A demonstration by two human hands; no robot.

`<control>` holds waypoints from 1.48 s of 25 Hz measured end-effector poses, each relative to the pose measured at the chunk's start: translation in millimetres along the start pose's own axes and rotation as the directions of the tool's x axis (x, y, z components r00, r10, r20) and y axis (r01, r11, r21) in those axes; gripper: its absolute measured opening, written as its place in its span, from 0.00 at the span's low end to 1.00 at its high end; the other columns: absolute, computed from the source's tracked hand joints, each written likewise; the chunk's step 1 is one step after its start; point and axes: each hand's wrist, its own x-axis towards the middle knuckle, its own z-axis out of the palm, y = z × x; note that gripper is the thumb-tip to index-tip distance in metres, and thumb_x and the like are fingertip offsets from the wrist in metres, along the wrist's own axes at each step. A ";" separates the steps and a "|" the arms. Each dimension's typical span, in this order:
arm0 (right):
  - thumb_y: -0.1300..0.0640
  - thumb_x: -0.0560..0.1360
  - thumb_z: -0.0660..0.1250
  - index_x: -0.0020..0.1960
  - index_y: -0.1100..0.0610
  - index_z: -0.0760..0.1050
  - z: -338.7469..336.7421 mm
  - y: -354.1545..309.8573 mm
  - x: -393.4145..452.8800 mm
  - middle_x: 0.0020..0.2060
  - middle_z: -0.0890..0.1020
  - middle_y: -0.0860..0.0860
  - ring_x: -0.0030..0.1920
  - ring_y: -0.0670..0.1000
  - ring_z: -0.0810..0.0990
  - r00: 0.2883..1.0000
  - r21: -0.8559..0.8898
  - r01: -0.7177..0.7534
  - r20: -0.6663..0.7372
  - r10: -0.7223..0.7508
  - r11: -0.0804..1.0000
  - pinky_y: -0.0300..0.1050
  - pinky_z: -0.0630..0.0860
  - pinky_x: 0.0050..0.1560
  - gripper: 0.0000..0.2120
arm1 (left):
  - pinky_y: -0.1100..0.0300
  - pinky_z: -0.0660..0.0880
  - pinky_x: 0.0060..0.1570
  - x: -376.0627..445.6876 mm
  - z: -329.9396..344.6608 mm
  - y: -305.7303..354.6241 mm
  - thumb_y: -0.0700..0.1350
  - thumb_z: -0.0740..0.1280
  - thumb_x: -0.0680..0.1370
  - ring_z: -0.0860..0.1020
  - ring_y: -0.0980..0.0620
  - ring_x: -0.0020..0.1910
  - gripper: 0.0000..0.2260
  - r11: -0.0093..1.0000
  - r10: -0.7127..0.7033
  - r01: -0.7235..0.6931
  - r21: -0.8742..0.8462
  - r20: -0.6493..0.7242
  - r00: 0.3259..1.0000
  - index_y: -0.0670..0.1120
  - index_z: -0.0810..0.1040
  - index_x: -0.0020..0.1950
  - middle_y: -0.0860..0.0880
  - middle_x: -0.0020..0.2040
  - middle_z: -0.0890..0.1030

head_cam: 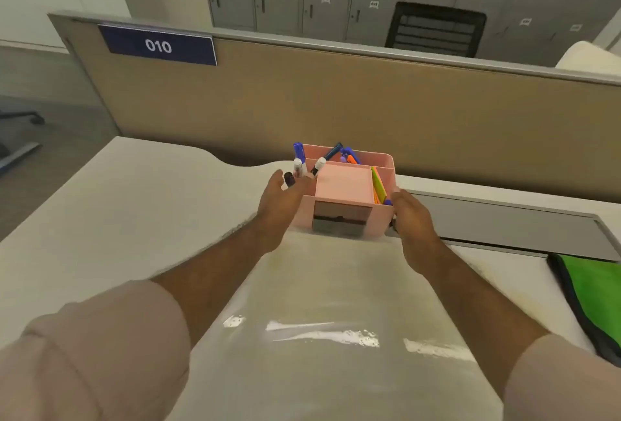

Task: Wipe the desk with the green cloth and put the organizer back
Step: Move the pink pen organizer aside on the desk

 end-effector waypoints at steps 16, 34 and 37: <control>0.47 0.82 0.54 0.61 0.50 0.76 35.2 -25.3 -6.2 0.41 0.81 0.44 0.42 0.44 0.78 0.996 0.043 0.091 -0.029 -0.090 0.995 0.39 0.70 0.34 0.16 | 0.55 0.66 0.54 -3.7 -37.8 10.8 0.60 0.72 0.70 0.71 0.50 0.59 0.28 0.980 0.102 -0.087 -0.179 0.075 0.992 0.51 0.72 0.67 0.53 0.59 0.76; 0.46 0.82 0.52 0.69 0.51 0.70 232.2 -24.0 -107.0 0.60 0.79 0.52 0.59 0.54 0.77 0.949 -0.013 0.218 0.236 -0.209 0.976 0.55 0.76 0.61 0.19 | 0.59 0.68 0.40 -9.9 -239.9 -40.0 0.57 0.69 0.71 0.75 0.51 0.48 0.23 0.945 -0.118 -0.009 -0.328 -0.365 0.923 0.47 0.76 0.62 0.48 0.52 0.79; 0.48 0.82 0.53 0.72 0.53 0.66 258.8 -15.7 -119.0 0.64 0.77 0.54 0.62 0.55 0.76 0.957 -0.065 0.210 0.216 -0.192 0.976 0.54 0.74 0.64 0.20 | 0.58 0.70 0.43 -4.0 -266.1 -54.5 0.54 0.71 0.69 0.76 0.50 0.50 0.23 0.941 -0.132 0.003 -0.337 -0.361 0.923 0.48 0.77 0.63 0.48 0.56 0.79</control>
